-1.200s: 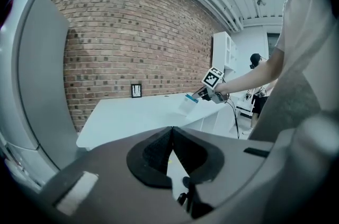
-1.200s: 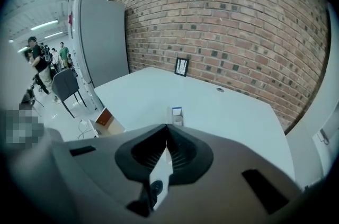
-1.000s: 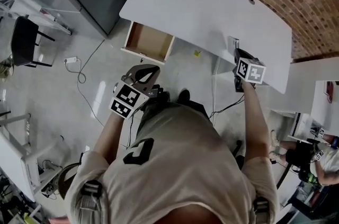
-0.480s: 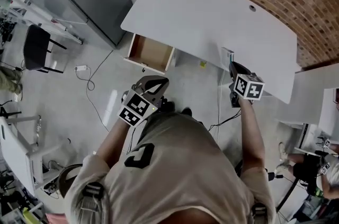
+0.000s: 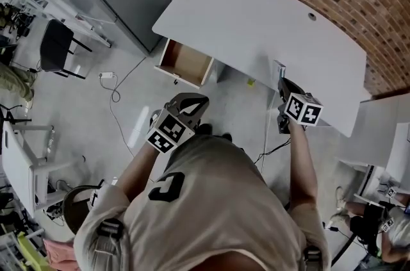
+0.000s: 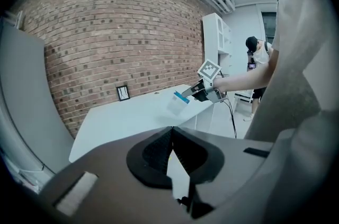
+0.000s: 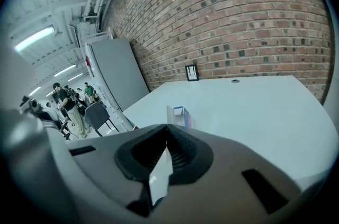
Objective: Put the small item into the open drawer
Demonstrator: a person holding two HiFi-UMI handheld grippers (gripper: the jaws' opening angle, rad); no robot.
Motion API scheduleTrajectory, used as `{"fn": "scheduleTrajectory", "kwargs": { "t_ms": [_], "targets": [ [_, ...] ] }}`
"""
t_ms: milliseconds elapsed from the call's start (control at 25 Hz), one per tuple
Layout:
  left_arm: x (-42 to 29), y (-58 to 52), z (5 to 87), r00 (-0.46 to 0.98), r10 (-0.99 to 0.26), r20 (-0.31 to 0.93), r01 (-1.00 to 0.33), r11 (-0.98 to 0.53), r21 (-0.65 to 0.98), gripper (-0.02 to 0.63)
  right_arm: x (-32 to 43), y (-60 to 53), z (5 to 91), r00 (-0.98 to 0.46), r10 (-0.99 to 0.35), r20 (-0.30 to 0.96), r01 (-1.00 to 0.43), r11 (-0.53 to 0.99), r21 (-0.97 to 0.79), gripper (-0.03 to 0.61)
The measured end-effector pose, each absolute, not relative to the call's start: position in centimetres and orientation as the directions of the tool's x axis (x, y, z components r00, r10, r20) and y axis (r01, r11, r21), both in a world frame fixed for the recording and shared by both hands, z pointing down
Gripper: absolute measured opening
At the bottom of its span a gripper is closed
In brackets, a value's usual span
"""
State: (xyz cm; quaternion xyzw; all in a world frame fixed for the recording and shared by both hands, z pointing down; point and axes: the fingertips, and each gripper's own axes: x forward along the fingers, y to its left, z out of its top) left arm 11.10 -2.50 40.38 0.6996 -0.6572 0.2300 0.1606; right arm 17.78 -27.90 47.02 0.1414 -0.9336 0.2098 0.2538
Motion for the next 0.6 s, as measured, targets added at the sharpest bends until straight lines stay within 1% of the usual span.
{"fn": "scheduleTrajectory", "kwargs": {
  "t_ms": [120,280,360,600],
  "targets": [
    [11.7,-2.5,40.4,0.005,-0.84,0.543,-0.995,-0.06,-0.083,0.005,17.6,-27.7,46.9,-0.852,-0.117,0.51,-0.345,0.858,-0.38,0.006],
    [12.2,-2.4,40.2,-0.033,-0.833,0.552,-0.996,-0.022,-0.091,0.005,17.3,-26.9,47.0,-0.884,-0.047,0.466,-0.309,0.806,-0.504,0.006],
    [12.5,-2.1,40.3,-0.046,-0.824,0.564,-0.996,-0.007,-0.092,0.005,17.1,-26.4,47.0,-0.893,-0.02,0.45,-0.287,0.796,-0.533,0.006],
    [14.1,-1.4,40.9,-0.032,-0.804,0.594,-0.998,-0.011,-0.069,0.005,16.7,-25.3,47.3,-0.914,0.051,0.403,-0.232,0.749,-0.621,0.006]
  ]
}}
